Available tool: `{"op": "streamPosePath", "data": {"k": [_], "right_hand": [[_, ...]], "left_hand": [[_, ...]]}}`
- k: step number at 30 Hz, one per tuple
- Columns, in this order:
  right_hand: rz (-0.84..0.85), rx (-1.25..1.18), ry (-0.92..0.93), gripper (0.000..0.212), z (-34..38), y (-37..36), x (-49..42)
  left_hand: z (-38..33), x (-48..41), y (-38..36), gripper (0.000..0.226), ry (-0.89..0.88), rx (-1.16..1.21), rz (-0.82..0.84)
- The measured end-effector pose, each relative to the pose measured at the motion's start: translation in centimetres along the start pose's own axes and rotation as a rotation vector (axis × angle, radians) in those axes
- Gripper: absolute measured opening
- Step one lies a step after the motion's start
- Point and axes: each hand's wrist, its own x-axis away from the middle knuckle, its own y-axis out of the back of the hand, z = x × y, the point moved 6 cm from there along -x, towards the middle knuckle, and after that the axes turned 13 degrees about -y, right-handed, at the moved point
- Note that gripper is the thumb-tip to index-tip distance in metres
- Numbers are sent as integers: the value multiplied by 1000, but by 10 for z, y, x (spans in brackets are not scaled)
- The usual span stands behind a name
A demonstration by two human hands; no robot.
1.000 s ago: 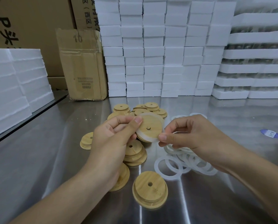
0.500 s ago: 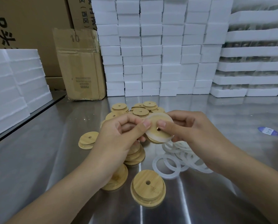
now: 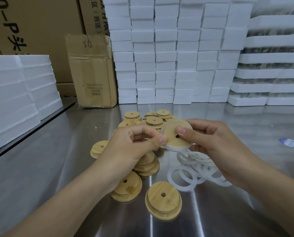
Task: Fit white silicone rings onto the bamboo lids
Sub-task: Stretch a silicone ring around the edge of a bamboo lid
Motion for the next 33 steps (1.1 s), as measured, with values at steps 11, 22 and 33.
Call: {"op": "streamPosePath", "data": {"k": [11, 22, 33], "right_hand": [[-20, -80, -19, 28, -3, -3, 1], [-73, -212, -41, 31, -5, -7, 6], [-146, -97, 42, 28, 4, -6, 8]], "left_hand": [[-11, -5, -1, 23, -139, -213, 180], [-6, -4, -1, 22, -108, -138, 161], [-6, 1, -8, 32, -74, -98, 123]]}}
